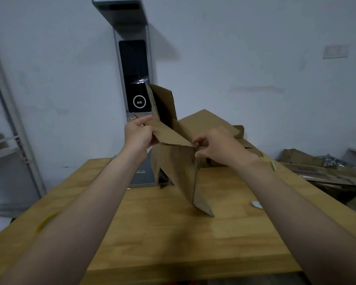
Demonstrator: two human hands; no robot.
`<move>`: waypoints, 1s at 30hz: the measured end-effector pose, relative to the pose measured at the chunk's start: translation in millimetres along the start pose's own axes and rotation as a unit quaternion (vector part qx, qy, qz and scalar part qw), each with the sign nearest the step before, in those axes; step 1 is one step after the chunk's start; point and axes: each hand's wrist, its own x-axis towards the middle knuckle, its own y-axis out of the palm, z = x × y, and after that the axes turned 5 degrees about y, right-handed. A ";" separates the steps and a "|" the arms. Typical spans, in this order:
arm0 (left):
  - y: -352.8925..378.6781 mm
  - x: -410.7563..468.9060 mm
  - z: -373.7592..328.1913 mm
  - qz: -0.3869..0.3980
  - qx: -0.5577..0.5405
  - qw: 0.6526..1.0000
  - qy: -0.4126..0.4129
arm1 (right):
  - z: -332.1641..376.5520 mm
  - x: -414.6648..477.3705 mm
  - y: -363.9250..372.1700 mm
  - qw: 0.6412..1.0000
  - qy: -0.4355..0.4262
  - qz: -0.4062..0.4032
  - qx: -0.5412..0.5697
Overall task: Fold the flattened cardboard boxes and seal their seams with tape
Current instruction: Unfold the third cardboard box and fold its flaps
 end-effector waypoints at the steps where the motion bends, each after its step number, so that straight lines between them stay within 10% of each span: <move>1: -1.3 2.4 -6.2 -0.007 -0.001 1.000 0.002 | -0.2 0.1 -2.0 0.998 -0.015 -0.046 -0.041; 7: -5.9 10.3 -44.0 -0.027 -0.053 0.998 0.005 | 12.9 -11.3 -11.9 0.936 0.054 -0.335 -0.092; 14: -10.5 13.6 -39.7 -0.027 -0.051 0.998 -0.029 | 39.1 -7.0 -10.3 0.916 0.089 -0.107 0.377; 26: 2.5 12.5 -16.7 0.153 -0.109 0.977 -0.100 | 53.8 19.7 20.5 0.968 0.031 -0.053 0.243; 30: -14.2 7.5 8.4 0.195 0.043 0.976 -0.087 | 28.1 34.2 24.0 0.949 0.126 -0.118 0.266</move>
